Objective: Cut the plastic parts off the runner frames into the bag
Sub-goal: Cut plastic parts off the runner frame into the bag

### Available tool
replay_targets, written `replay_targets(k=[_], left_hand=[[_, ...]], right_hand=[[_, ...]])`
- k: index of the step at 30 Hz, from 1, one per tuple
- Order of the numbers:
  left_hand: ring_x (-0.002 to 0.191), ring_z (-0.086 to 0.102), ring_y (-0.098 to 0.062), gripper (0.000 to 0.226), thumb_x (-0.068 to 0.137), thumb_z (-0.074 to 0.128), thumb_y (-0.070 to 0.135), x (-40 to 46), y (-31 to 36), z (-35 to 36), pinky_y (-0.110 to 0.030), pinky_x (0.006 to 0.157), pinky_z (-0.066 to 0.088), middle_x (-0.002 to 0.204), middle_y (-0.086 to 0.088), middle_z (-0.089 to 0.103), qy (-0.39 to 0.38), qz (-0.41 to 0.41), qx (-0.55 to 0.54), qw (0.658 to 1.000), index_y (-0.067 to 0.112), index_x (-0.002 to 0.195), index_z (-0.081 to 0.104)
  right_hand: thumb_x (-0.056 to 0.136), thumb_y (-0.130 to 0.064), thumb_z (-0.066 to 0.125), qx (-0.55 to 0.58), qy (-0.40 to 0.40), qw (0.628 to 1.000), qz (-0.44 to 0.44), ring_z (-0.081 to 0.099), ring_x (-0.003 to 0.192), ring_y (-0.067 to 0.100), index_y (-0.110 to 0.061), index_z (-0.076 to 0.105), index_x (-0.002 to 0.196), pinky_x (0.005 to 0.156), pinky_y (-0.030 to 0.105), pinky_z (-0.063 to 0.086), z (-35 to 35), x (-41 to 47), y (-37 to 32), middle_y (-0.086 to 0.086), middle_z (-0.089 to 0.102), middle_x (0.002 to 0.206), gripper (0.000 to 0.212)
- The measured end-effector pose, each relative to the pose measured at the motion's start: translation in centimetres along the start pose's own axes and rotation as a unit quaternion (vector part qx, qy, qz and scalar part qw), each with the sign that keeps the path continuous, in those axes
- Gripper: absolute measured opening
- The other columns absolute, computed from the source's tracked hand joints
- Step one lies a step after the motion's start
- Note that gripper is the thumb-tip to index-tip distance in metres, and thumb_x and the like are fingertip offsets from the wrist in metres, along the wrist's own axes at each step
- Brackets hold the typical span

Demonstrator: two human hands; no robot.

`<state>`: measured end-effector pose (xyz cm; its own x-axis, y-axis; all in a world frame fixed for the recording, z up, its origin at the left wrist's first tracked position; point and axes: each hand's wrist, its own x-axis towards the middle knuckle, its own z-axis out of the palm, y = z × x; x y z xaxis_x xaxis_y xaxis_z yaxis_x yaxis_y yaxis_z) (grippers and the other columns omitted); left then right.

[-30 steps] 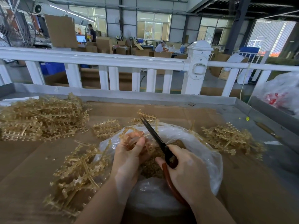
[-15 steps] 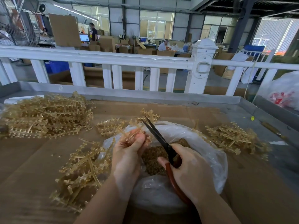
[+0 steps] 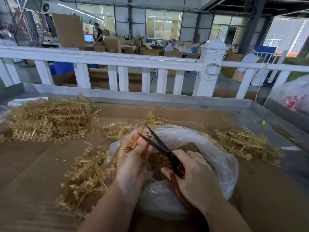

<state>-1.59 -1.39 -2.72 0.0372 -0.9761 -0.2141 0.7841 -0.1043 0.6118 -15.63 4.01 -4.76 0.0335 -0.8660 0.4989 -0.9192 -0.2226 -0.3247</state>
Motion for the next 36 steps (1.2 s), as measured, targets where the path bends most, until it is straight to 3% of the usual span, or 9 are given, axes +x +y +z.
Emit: replay_targets(k=[4,7,13,23,36], left_hand=[[0.057,0.068,-0.011,0.017,0.088,0.051,-0.01,0.0,-0.08,0.08,-0.016,0.047,0.053,0.067,-0.006,0.069,-0.008,0.004,0.014,1.0,0.003,0.087,0.063],[0.058,0.068,-0.012,0.016,0.089,0.05,-0.01,0.1,-0.29,0.05,-0.017,0.049,0.053,0.073,-0.009,0.067,-0.018,0.001,0.023,1.0,-0.001,0.095,0.061],[0.059,0.069,-0.014,0.014,0.085,0.052,-0.011,-0.07,-0.39,0.2,-0.019,0.053,0.056,0.07,-0.009,0.069,-0.033,-0.003,0.042,0.999,-0.002,0.09,0.062],[0.071,0.069,-0.017,0.019,0.082,0.056,-0.01,0.41,-0.73,-0.28,-0.023,0.064,0.058,0.08,-0.01,0.07,-0.031,0.02,0.045,0.998,0.001,0.096,0.063],[0.061,0.069,-0.012,0.022,0.07,0.063,-0.012,0.16,-0.65,-0.36,-0.018,0.052,0.054,0.07,-0.005,0.071,-0.035,0.02,0.088,0.995,0.005,0.084,0.066]], right_hand=[[0.081,-0.058,0.055,-0.005,-0.022,1.0,0.001,0.045,0.087,0.004,-0.034,0.059,0.109,0.073,0.013,0.028,0.03,0.05,0.01,-0.017,0.054,0.088,0.037],[0.081,-0.057,0.055,0.003,-0.02,1.0,0.0,0.049,0.087,0.007,-0.032,0.061,0.107,0.073,0.016,0.032,-0.08,0.05,0.06,-0.015,0.056,0.087,0.036],[0.082,-0.058,0.052,0.023,-0.017,1.0,-0.004,0.05,0.081,0.006,-0.033,0.06,0.101,0.067,0.011,0.03,-0.22,0.17,0.16,-0.016,0.056,0.082,0.032],[0.081,-0.064,0.043,0.021,-0.012,1.0,-0.017,0.051,0.071,0.007,-0.027,0.063,0.092,0.064,0.019,0.036,-0.2,0.38,0.11,-0.012,0.057,0.073,0.043],[0.083,-0.059,0.05,0.009,0.018,0.999,-0.029,0.051,0.057,0.008,-0.022,0.062,0.081,0.053,0.023,0.041,-0.27,0.42,0.09,-0.012,0.054,0.061,0.039]])
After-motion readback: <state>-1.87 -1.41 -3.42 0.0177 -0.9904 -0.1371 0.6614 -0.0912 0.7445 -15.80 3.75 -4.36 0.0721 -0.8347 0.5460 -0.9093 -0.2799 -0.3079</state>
